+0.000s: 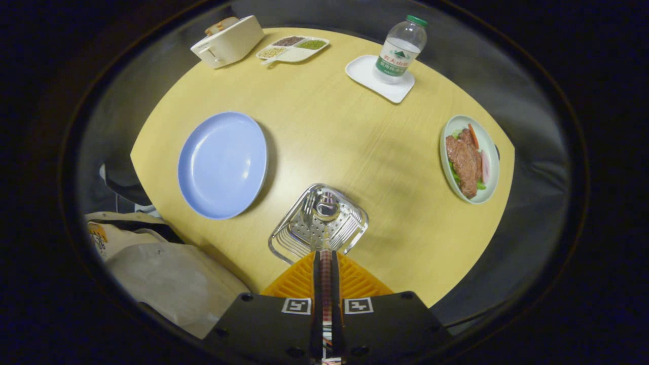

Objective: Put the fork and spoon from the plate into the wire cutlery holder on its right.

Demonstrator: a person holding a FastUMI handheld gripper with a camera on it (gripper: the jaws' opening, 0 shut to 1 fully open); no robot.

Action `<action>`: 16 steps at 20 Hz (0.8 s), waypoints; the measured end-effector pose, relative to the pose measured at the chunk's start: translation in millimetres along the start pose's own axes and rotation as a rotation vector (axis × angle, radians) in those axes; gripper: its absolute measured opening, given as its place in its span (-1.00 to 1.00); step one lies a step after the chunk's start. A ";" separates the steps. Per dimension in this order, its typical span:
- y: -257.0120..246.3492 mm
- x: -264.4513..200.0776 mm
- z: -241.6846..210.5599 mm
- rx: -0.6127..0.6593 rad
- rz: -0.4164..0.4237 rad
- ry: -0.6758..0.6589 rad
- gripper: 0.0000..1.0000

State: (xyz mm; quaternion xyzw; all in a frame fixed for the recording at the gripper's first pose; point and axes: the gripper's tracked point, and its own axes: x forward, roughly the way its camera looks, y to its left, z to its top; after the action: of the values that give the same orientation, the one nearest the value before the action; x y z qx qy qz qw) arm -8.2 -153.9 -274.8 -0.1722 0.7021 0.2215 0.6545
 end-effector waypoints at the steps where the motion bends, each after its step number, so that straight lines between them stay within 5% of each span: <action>1: 1.0 1.9 -0.6 0.001 0.003 -0.001 -0.74; 11: 7.8 -19.3 2.3 0.096 0.021 -0.146 0.86; 16: 21.7 -50.4 14.9 0.156 -0.016 -0.352 0.91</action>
State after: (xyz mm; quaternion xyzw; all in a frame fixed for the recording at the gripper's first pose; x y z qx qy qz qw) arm -2.9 -130.0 -223.4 -0.0855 0.5904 0.1878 0.7803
